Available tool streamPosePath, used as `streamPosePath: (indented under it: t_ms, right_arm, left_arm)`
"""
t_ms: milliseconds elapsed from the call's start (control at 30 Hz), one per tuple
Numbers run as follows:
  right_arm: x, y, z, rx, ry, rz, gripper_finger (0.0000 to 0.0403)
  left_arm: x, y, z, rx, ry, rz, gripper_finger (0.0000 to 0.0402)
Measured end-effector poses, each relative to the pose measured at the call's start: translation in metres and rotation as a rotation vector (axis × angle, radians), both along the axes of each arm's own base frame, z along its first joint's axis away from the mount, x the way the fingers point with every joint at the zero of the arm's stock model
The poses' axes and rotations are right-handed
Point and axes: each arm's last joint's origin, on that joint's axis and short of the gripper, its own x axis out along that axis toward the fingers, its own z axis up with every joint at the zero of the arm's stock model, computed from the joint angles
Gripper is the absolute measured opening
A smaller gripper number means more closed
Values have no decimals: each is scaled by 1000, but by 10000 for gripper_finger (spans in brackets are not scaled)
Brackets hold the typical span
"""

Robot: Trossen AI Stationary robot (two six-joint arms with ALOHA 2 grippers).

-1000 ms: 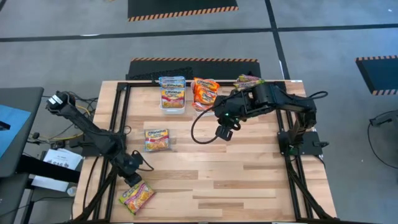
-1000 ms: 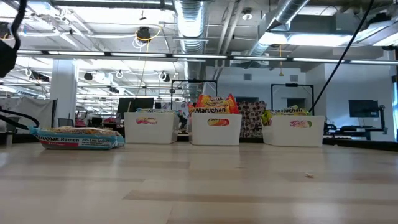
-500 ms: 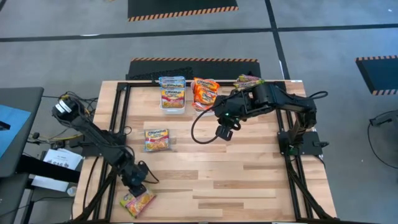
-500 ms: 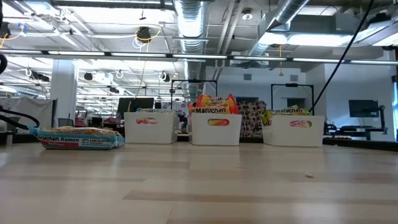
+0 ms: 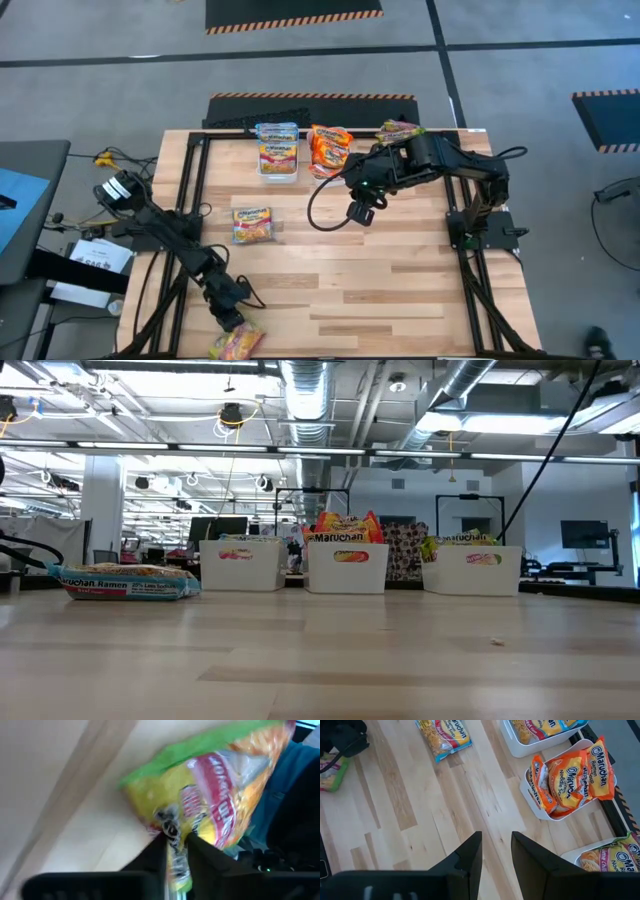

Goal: Sort Maruchan noodles
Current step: Put the green noodle pack into the right white bin

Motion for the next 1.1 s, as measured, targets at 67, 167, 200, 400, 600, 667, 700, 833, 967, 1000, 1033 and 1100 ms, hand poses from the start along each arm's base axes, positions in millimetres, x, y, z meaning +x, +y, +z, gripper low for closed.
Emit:
streamPosePath:
  t_ms: [67, 167, 200, 400, 600, 667, 700, 833, 967, 1000, 1033, 1100]
  right_arm:
    - [0, 0, 0, -1, 0, 0, 127]
    - [0, 0, 0, -2, -1, -1, 127]
    - [0, 0, 0, -2, 0, -1, 127]
    - [0, 0, 0, -3, 0, -2, 127]
    - [0, 0, 0, -4, 0, -3, 127]
    - [0, 0, 0, -4, 0, -3, 127]
    - [0, 0, 0, -4, 0, -3, 127]
    - [0, 0, 0, -4, 0, -3, 127]
    - [0, 0, 0, -4, -1, -3, 127]
    - [0, 0, 0, -4, -1, -3, 127]
    - [0, 0, 0, -3, -1, -5, 127]
    - [0, 0, 0, 4, -4, -18, 127]
  left_arm:
    - [1, -1, -1, -3, -2, 0, 18]
    - [1, -1, -2, -2, -7, 0, 6]
    - [2, -1, -1, -4, -15, 1, 3]
    - [9, 1, 2, -29, -83, 41, 0]
    - [24, 17, 3, -17, -140, 66, 0]
    - [31, 26, 3, -11, -163, 79, 0]
    - [35, 32, 3, -6, -175, 89, 0]
    - [49, 55, 3, 19, -225, 139, 0]
    - [62, 81, 3, 55, -278, 195, 0]
    - [64, 87, 3, 65, -289, 210, 0]
    - [67, 94, 3, 75, -301, 223, 0]
    - [70, 106, 3, 96, -325, 245, 0]
